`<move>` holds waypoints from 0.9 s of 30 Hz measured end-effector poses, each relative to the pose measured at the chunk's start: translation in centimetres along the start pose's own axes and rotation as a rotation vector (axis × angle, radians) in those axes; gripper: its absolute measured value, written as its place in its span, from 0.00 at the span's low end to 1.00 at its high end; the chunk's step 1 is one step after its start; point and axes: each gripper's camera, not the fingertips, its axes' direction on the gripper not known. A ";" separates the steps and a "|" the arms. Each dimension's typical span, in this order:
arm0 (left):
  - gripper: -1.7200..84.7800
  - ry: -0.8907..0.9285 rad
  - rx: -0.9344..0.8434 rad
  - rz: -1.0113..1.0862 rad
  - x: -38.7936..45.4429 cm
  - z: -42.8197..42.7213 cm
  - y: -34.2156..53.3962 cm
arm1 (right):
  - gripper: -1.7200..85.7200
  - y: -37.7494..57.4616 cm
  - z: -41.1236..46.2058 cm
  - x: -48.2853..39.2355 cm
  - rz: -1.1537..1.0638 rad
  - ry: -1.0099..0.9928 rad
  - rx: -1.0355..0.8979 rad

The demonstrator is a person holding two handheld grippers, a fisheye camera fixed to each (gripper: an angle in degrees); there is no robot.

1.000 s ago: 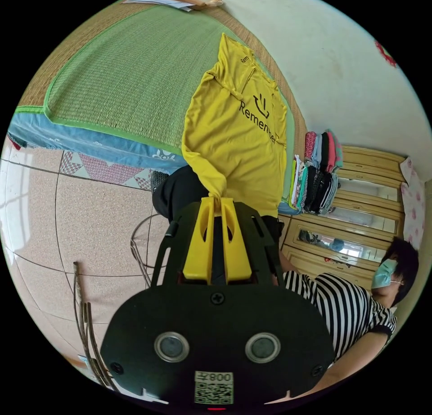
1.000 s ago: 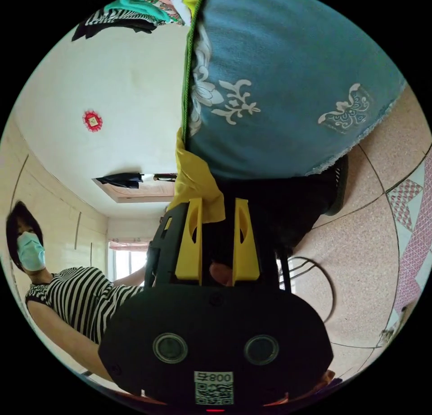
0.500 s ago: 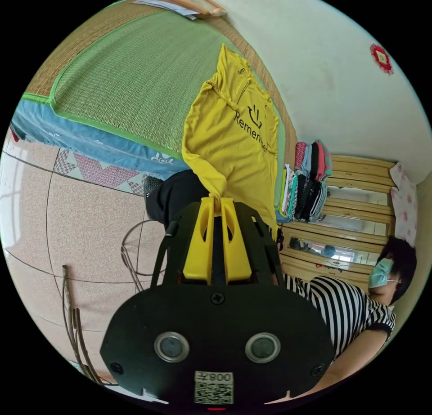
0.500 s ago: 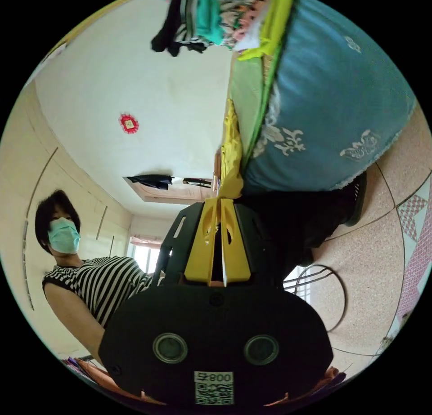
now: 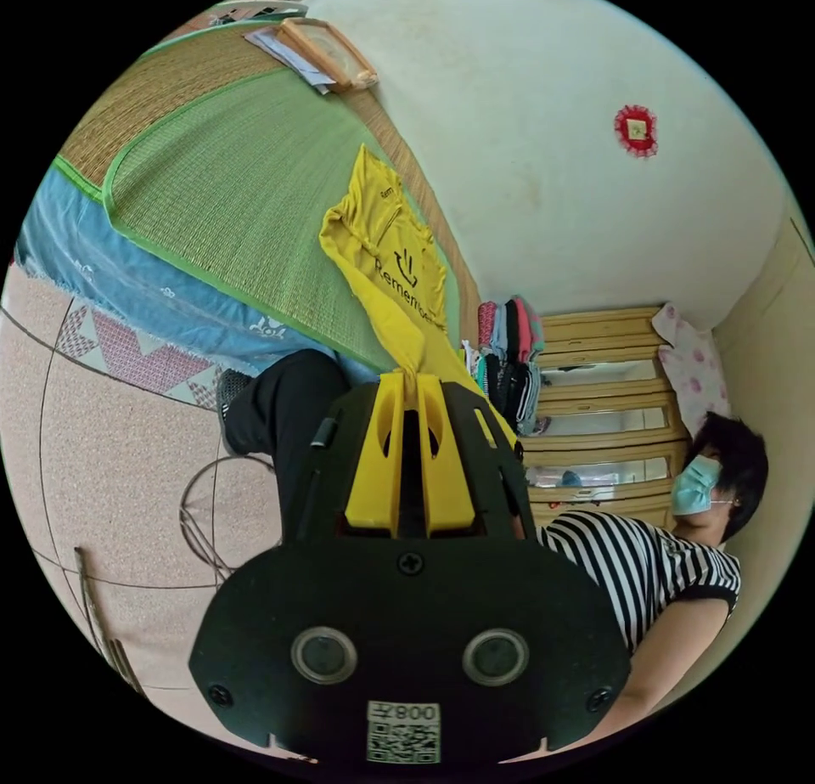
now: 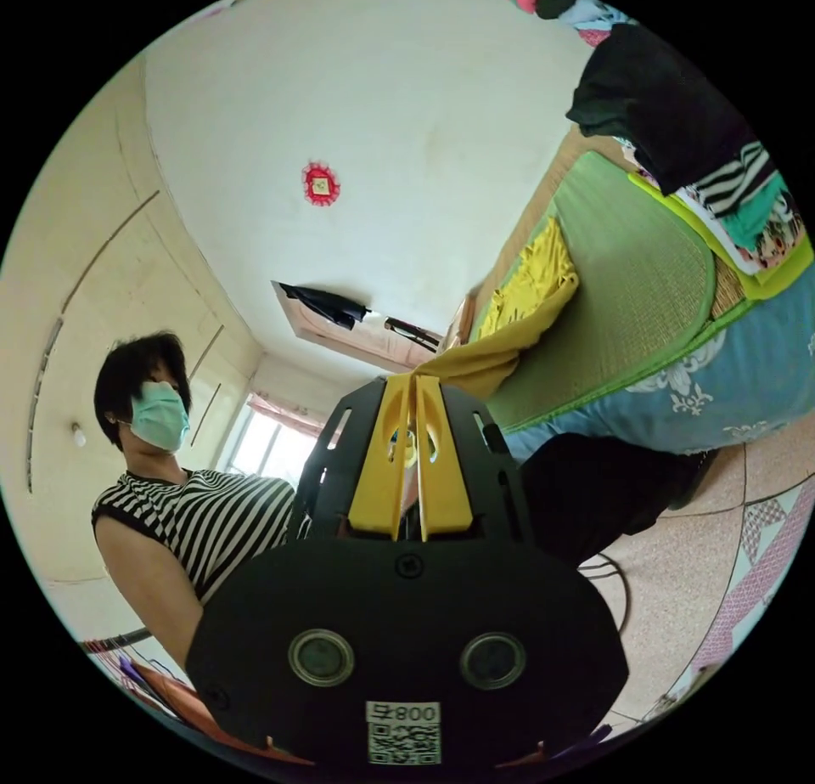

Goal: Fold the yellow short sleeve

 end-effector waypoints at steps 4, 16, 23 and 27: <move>0.05 0.047 0.016 0.020 -0.7 -1.7 1.0 | 0.03 0.1 -1.0 -1.9 -0.018 0.004 0.000; 0.05 0.140 -0.027 0.049 -1.6 -6.5 4.3 | 0.02 1.6 -5.5 -6.6 -0.030 0.026 0.017; 0.05 0.196 -0.057 0.049 -0.2 -8.0 5.6 | 0.02 0.0 -7.8 -7.3 -0.018 0.006 0.045; 0.05 0.214 -0.074 0.051 1.7 -9.4 6.9 | 0.02 -0.6 -10.0 -8.4 -0.017 0.013 0.079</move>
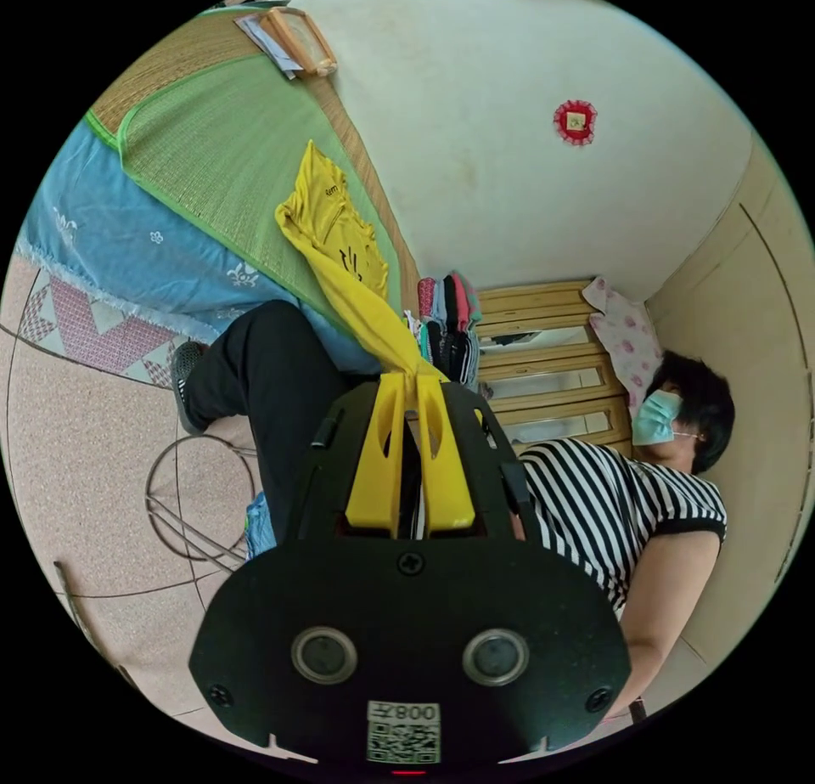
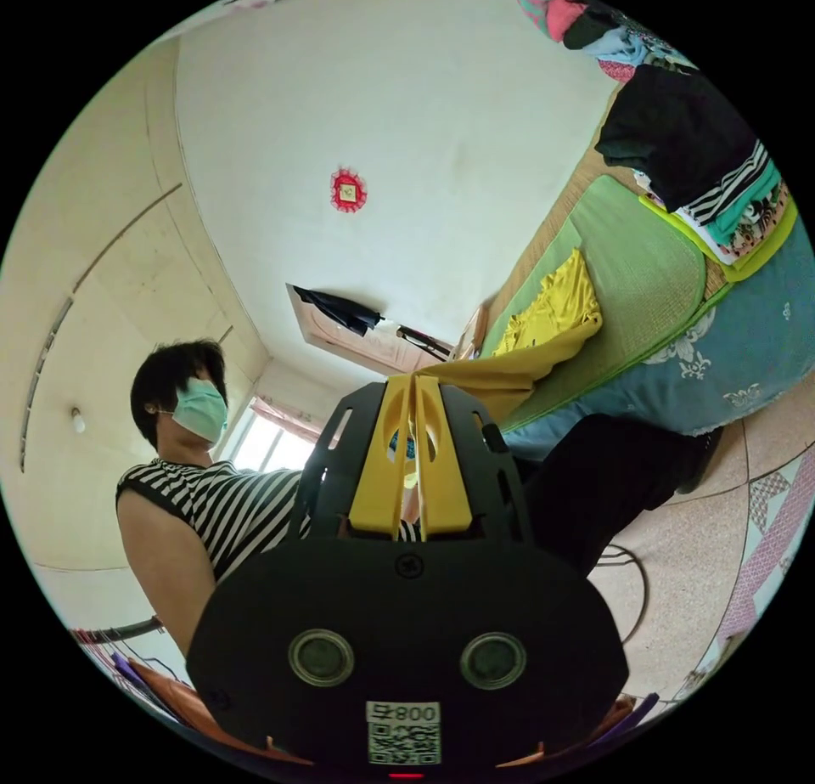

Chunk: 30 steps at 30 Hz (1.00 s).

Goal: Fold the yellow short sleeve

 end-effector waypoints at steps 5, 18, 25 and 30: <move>0.05 0.028 0.045 -0.037 1.7 -1.3 0.6 | 0.02 -1.6 -1.1 0.7 0.037 0.015 0.014; 0.05 0.040 0.115 0.040 11.8 -1.2 -7.5 | 0.02 -18.3 4.7 2.7 0.003 0.036 0.012; 0.05 0.032 0.168 0.112 18.3 0.2 -15.4 | 0.02 -30.9 10.7 5.0 0.003 0.086 -0.034; 0.05 -0.008 0.180 0.142 23.4 1.9 -22.8 | 0.02 -40.5 15.2 7.7 0.025 0.110 -0.036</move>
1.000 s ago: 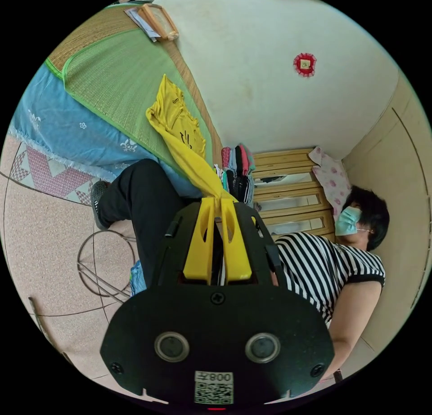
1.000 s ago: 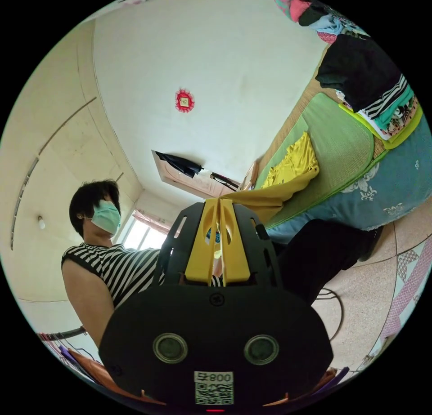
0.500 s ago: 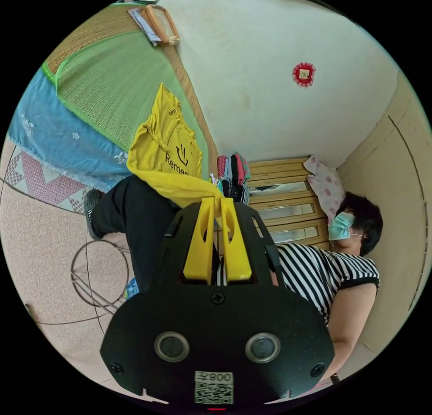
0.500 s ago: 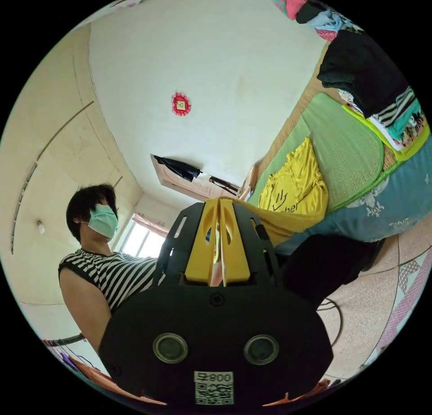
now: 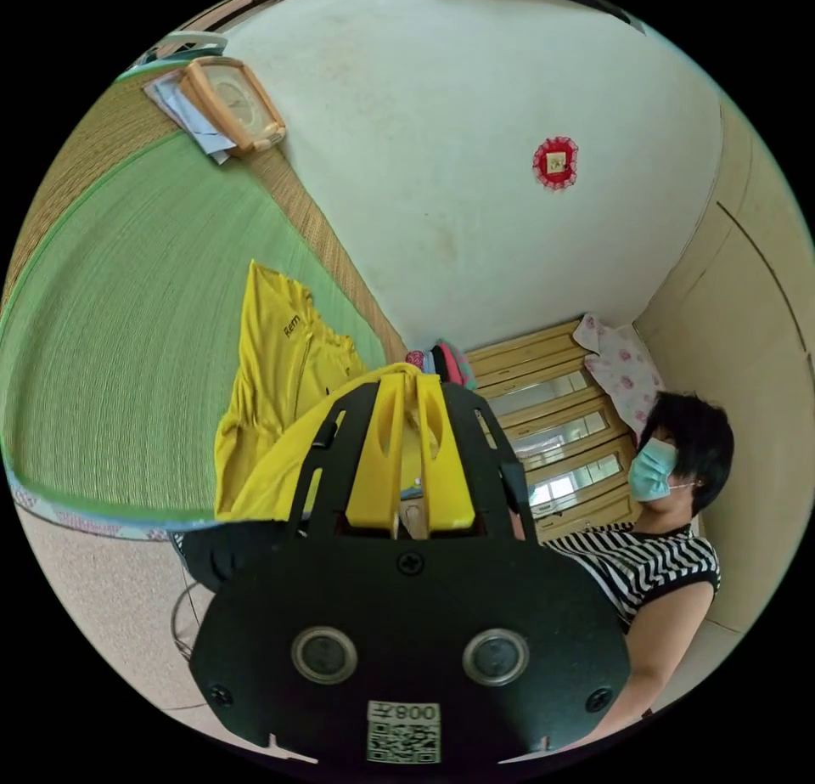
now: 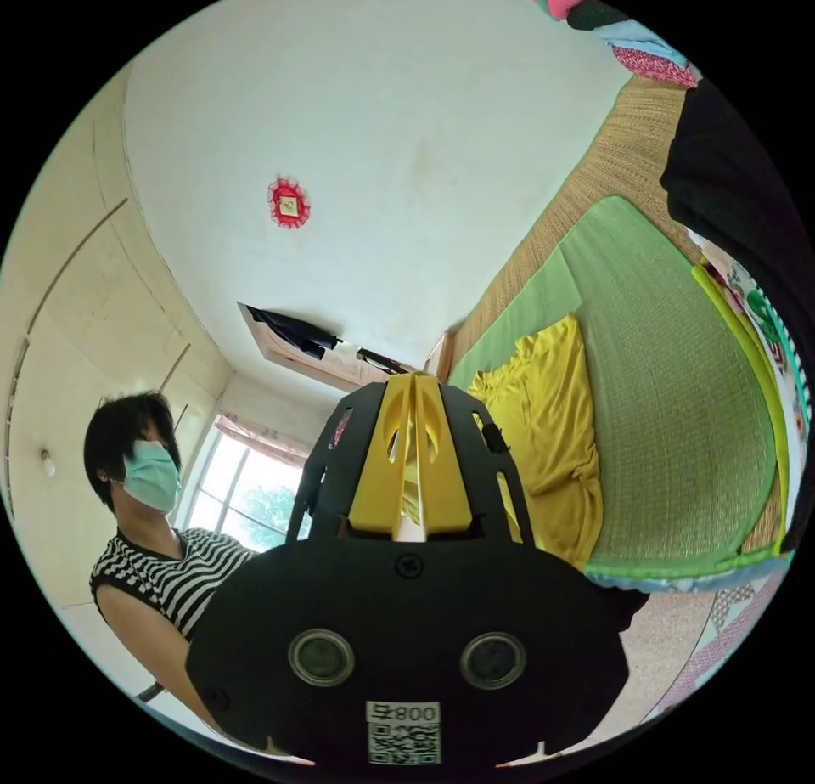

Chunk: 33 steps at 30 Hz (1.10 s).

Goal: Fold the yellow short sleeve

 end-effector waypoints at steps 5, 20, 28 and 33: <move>0.05 -0.049 -0.005 -0.026 2.3 3.0 -6.5 | 0.02 -8.3 3.4 2.5 0.036 0.028 -0.007; 0.05 -0.249 -0.107 -0.117 8.5 12.3 -21.1 | 0.02 -29.7 15.7 12.5 0.259 0.170 -0.102; 0.06 -0.308 -0.145 -0.150 12.8 14.3 -24.3 | 0.02 -37.3 19.8 13.5 0.312 0.200 -0.128; 0.06 -0.285 -0.125 -0.176 15.9 14.5 -25.1 | 0.02 -41.8 22.3 12.6 0.343 0.215 -0.155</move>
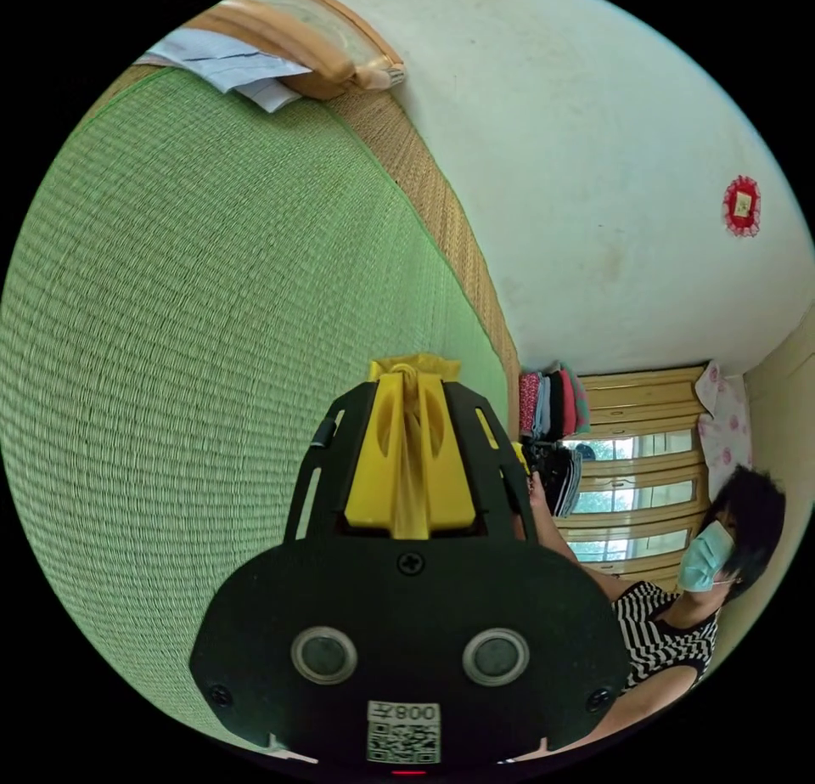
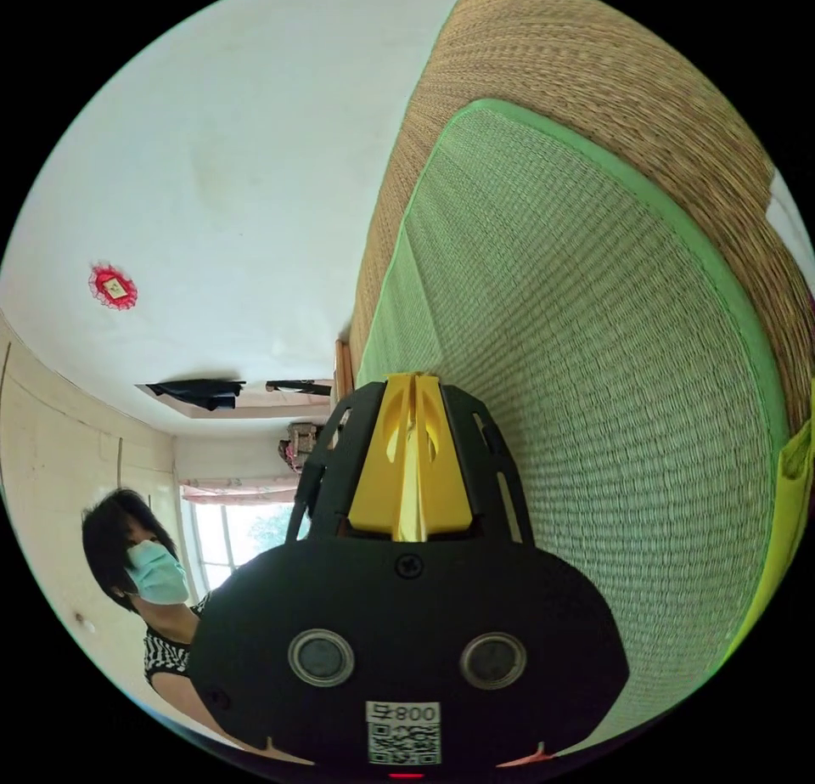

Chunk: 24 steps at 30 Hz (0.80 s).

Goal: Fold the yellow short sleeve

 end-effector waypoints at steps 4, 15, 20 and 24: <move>0.08 -0.003 0.022 -0.015 2.3 -0.7 0.1 | 0.02 -2.6 0.8 -2.6 0.023 0.017 -0.030; 0.10 0.032 -0.040 0.126 13.3 0.1 3.8 | 0.03 -5.9 0.6 -13.9 -0.041 0.069 0.052; 0.09 -0.064 -0.243 0.306 19.4 5.3 5.5 | 0.02 -4.3 6.8 -24.2 -0.311 0.260 -0.082; 0.06 -0.240 -0.331 0.428 23.6 8.2 5.7 | 0.02 -3.1 15.2 -31.1 -0.506 0.527 -0.263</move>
